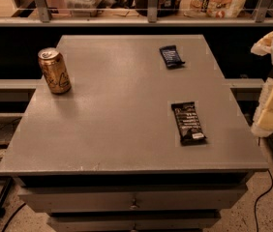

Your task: Pick orange can

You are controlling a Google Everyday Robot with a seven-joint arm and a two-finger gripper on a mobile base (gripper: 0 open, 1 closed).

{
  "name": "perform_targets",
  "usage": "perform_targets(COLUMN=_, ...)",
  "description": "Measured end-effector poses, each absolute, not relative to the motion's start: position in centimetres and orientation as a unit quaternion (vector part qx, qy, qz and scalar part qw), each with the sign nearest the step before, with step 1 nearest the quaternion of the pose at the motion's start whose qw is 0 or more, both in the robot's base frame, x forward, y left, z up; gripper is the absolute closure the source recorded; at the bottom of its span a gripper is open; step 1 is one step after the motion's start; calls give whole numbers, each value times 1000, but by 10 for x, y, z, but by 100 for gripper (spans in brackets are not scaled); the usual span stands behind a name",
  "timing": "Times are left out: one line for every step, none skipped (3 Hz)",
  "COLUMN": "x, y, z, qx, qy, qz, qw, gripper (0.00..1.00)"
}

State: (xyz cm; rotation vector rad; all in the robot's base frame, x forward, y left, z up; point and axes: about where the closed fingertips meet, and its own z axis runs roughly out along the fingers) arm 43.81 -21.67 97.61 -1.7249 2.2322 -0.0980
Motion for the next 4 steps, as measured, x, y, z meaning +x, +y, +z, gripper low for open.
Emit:
perform_targets(x=438, y=-217, z=976, qx=-603, qy=781, qz=-34, qw=159, gripper=0)
perform_targets(x=438, y=-213, z=977, qx=-603, qy=779, qz=-30, qw=167, gripper=0)
perform_targets(x=440, y=-202, z=976, qx=-610, qy=771, qz=-6, qw=186, gripper=0)
perform_targets(x=451, y=-151, z=973, qx=-634, qy=731, qz=69, qw=243, gripper=0)
